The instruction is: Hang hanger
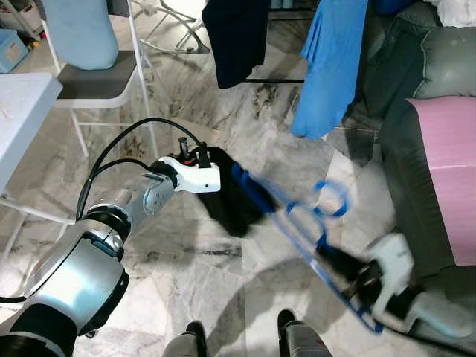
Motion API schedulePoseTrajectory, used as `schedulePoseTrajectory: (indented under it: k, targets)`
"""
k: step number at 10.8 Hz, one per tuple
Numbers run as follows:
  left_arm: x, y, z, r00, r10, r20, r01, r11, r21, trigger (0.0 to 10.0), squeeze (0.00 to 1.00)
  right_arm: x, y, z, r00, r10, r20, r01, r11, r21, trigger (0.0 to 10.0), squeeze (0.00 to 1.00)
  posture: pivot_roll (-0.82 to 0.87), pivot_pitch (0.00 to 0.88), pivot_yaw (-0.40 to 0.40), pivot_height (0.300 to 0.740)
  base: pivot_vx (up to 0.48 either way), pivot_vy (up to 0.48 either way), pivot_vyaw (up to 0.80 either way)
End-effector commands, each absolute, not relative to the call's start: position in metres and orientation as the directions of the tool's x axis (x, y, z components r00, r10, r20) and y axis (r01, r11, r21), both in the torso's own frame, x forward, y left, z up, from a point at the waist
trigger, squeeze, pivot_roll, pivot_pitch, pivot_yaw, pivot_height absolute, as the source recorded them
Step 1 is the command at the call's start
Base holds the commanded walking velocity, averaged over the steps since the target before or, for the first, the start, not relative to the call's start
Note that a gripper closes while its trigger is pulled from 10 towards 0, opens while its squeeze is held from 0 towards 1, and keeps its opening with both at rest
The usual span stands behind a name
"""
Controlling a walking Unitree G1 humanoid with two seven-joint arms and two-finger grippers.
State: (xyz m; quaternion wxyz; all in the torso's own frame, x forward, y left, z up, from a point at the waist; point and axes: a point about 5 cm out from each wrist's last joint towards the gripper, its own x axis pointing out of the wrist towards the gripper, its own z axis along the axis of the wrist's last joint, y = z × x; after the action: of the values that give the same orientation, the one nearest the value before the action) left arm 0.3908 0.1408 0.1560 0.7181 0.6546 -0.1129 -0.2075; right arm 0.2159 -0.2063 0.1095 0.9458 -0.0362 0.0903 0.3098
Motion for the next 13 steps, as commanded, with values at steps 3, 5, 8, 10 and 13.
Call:
schedulePoseTrajectory:
  k: [3,5,8,10,13]
  targets:
    - [0.39,0.138,0.164,0.867,-0.495,-0.061,0.142,0.128,0.982,10.0,0.0,0.222,-0.217,0.103,0.823,0.528,-0.211,-0.549,0.834,-0.057,10.0,0.0,-0.25,0.266,0.117,0.74,0.0,0.0,0.0]
    - [0.389,0.134,0.17,0.85,-0.527,-0.029,0.122,0.142,0.982,10.0,0.0,0.22,-0.206,0.094,0.792,0.568,-0.223,-0.585,0.811,-0.012,10.0,0.0,-0.23,0.264,0.117,0.74,0.0,0.0,0.0]
    - [0.389,0.132,0.175,0.836,-0.549,-0.01,0.117,0.161,0.98,10.0,0.0,0.21,-0.202,0.085,0.754,0.607,-0.251,-0.619,0.785,0.038,10.0,0.0,-0.23,0.273,0.123,0.74,0.0,0.0,0.0]
    - [0.391,0.13,0.179,0.837,-0.547,0.008,0.107,0.178,0.978,10.0,0.0,0.202,-0.2,0.08,0.736,0.62,-0.27,-0.63,0.774,0.061,10.0,0.0,-0.24,0.276,0.127,0.74,0.0,0.0,0.0]
    - [0.394,0.127,0.19,0.837,-0.545,0.049,0.094,0.231,0.968,10.0,0.0,0.198,-0.199,0.074,0.735,0.617,-0.282,-0.623,0.778,0.076,10.0,0.0,-0.24,0.275,0.132,0.74,0.0,0.0,0.0]
